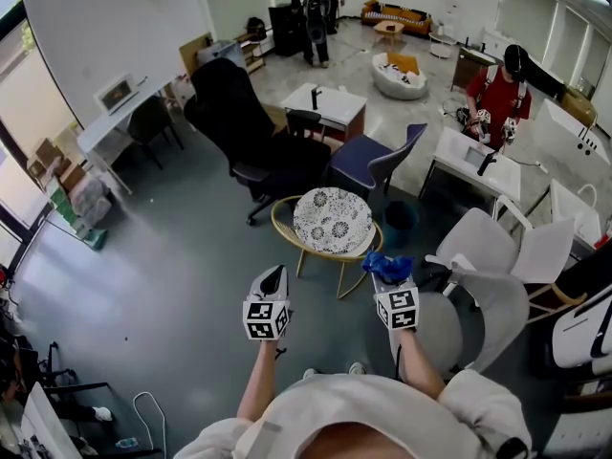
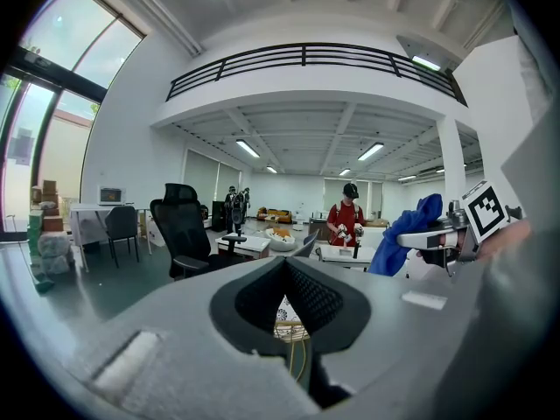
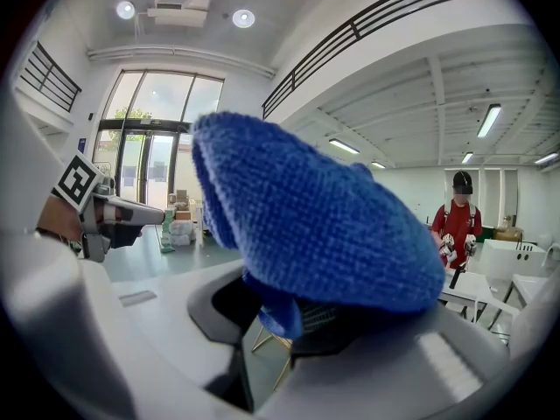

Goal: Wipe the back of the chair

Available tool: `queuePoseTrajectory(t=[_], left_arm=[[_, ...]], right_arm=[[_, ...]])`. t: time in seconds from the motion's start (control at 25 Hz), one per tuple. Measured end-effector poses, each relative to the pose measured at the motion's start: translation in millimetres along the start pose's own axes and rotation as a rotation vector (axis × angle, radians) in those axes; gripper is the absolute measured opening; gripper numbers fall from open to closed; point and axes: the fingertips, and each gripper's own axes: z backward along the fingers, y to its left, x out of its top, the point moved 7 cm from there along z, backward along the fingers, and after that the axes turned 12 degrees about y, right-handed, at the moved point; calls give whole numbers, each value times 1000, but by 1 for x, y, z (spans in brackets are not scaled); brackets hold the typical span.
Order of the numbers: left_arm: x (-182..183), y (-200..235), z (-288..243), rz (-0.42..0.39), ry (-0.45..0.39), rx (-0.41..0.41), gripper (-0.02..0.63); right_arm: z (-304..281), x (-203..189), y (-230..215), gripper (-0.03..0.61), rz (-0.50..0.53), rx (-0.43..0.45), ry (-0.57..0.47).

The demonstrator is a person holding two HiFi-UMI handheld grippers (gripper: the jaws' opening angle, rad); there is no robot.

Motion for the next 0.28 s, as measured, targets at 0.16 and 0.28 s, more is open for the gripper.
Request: queuePoseTrajectory(t=[0.16, 0.28], left_arm=[[-4, 1, 0, 3, 5, 4, 2], [-6, -1, 0, 5, 4, 2, 2]], right_arm=[[-1, 0, 1, 86, -1, 1, -4], [0, -1, 0, 86, 2, 1, -2]])
